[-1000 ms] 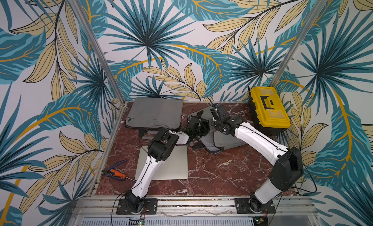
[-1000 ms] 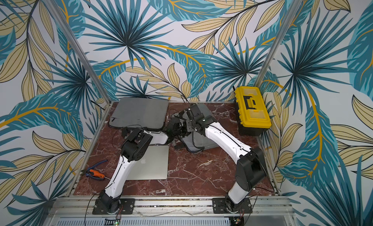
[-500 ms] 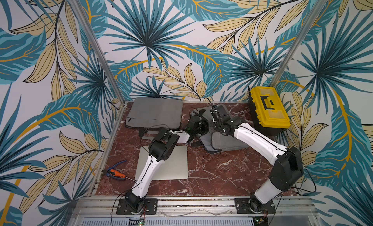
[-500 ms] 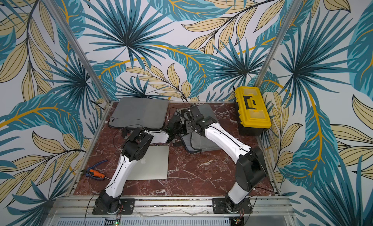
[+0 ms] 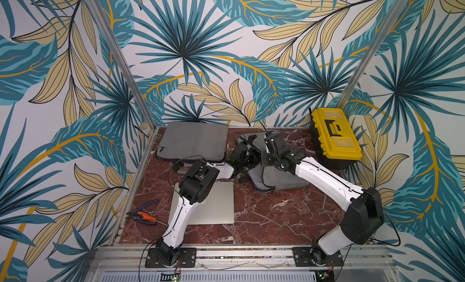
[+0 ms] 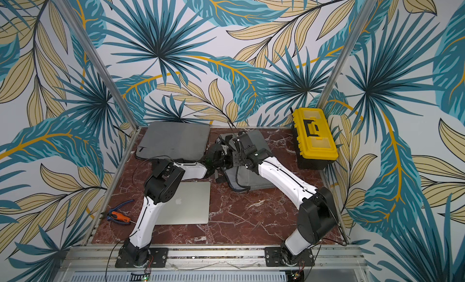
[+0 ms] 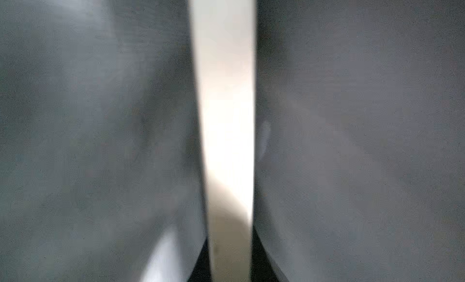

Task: Open the zippered laptop bag and take out the laptop
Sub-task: Take out the laptop from the zippered laptop bag.

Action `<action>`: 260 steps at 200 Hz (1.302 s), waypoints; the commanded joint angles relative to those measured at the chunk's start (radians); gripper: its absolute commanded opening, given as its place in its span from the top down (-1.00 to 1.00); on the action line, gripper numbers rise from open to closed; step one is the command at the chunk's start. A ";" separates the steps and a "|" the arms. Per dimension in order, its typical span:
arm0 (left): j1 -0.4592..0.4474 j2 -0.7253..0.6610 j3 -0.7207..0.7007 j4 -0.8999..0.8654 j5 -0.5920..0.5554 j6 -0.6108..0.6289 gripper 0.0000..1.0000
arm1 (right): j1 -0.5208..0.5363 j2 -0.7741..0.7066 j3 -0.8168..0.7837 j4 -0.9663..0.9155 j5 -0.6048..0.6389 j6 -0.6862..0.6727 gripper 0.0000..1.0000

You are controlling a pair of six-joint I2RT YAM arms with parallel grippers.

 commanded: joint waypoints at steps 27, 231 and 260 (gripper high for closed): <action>0.003 -0.239 -0.180 0.068 0.028 0.117 1.00 | -0.031 -0.028 -0.050 0.088 -0.010 -0.031 1.00; 0.216 -0.947 -0.814 0.064 -0.021 0.002 1.00 | -0.096 0.009 -0.082 0.241 -0.105 -0.204 1.00; 0.241 -1.036 -0.836 0.007 -0.013 -0.003 1.00 | -0.103 0.044 -0.057 0.265 -0.123 -0.275 1.00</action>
